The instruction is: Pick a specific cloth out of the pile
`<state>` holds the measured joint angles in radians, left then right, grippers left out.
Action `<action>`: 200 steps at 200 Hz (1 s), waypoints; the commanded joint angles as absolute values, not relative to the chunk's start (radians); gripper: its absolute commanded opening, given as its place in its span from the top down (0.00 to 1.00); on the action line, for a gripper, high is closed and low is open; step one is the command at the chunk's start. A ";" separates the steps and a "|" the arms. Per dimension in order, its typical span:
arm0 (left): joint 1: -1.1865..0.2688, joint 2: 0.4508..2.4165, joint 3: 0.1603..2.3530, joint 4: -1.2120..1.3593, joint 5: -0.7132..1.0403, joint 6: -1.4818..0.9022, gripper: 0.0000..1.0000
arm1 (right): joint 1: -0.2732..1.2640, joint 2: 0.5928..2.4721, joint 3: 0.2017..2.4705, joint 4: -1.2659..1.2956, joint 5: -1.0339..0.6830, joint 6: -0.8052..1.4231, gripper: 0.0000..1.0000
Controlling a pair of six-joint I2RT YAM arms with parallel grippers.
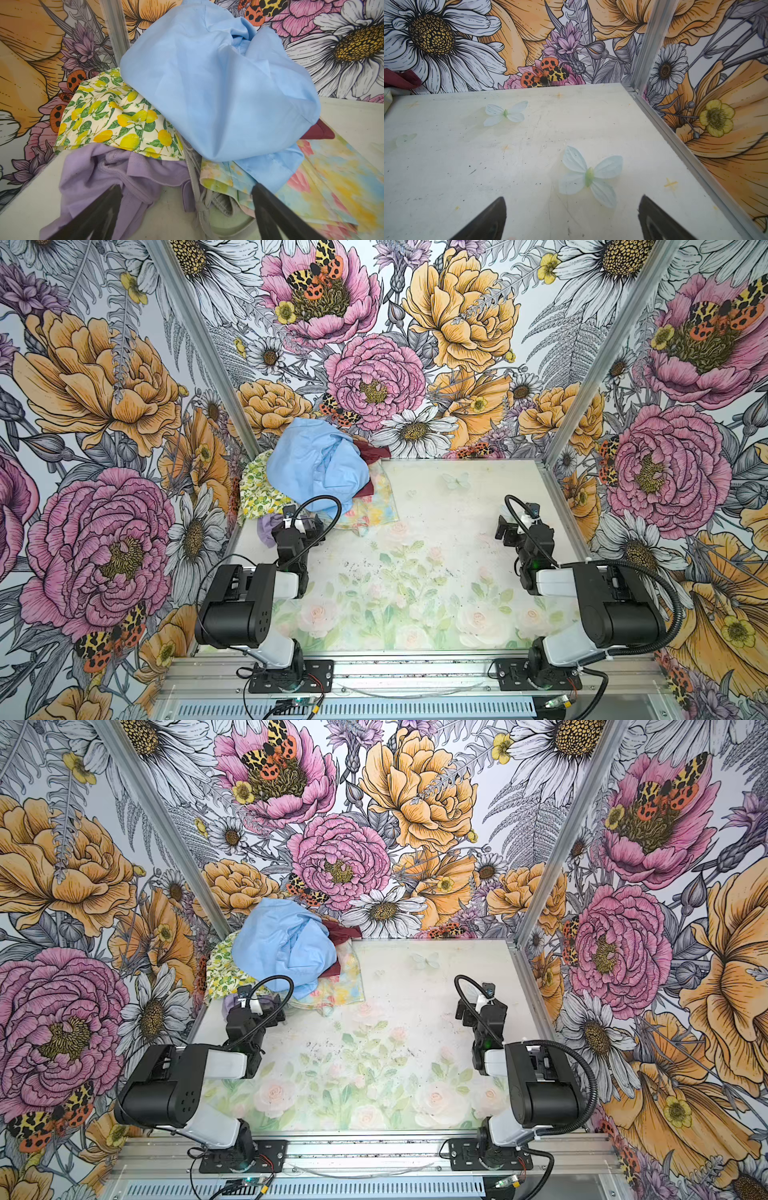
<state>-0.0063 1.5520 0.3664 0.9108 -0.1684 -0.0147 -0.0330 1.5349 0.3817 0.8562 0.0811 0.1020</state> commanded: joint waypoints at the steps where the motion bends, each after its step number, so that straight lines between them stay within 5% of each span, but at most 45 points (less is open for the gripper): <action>1: -0.014 1.549 0.375 0.942 -0.184 0.005 0.01 | -0.029 1.537 0.391 0.870 0.069 0.085 0.00; 200: -0.001 1.549 0.380 0.930 -0.158 -0.002 0.01 | -0.029 1.540 0.399 0.859 0.073 0.087 0.00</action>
<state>-0.0044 1.5520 0.3664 0.9104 -0.1677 -0.0078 -0.0330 1.5349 0.3817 0.8558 0.0811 0.1020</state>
